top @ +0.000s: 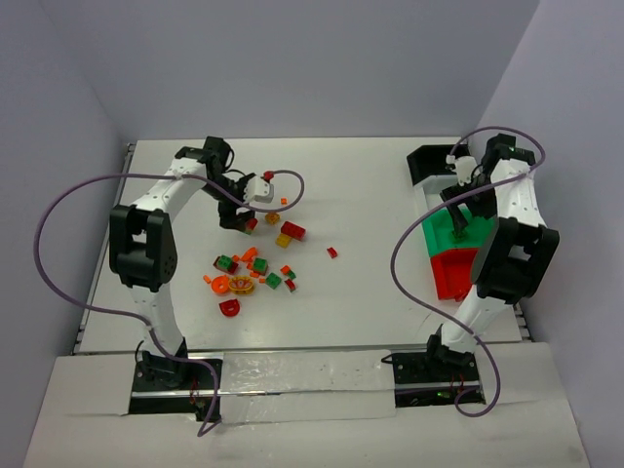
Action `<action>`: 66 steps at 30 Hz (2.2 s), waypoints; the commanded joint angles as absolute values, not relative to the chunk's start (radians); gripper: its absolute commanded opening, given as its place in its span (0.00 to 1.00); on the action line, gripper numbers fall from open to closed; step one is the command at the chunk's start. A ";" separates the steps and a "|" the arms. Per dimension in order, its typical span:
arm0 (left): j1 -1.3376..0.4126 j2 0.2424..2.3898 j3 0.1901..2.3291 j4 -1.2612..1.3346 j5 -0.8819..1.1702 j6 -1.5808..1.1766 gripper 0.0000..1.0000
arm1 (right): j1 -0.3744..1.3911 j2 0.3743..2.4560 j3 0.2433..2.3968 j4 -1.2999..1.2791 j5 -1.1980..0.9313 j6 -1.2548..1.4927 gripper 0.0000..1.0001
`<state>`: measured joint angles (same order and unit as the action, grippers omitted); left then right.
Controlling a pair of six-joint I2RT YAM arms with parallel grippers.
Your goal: Sort the legos into containers by color
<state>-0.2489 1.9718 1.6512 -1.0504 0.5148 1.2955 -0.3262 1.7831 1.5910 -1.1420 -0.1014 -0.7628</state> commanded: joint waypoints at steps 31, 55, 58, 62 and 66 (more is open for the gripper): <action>-0.259 2.006 1.544 -0.912 0.488 1.444 0.71 | -0.043 1.600 1.678 -1.253 -0.341 -0.596 1.00; -0.258 2.034 1.764 -1.056 0.623 1.159 0.00 | -0.005 1.538 1.607 -1.061 -0.645 -0.459 0.98; -0.240 1.968 1.859 -1.116 0.829 0.969 0.00 | 0.047 1.508 1.573 -0.986 -0.770 -0.399 0.98; -0.227 1.861 1.826 -1.019 1.078 0.694 0.00 | 0.104 1.455 1.511 -0.858 -0.887 -0.321 0.98; -0.224 1.683 1.655 -0.735 1.247 0.362 0.00 | 0.184 1.434 1.483 -0.811 -0.953 -0.285 0.98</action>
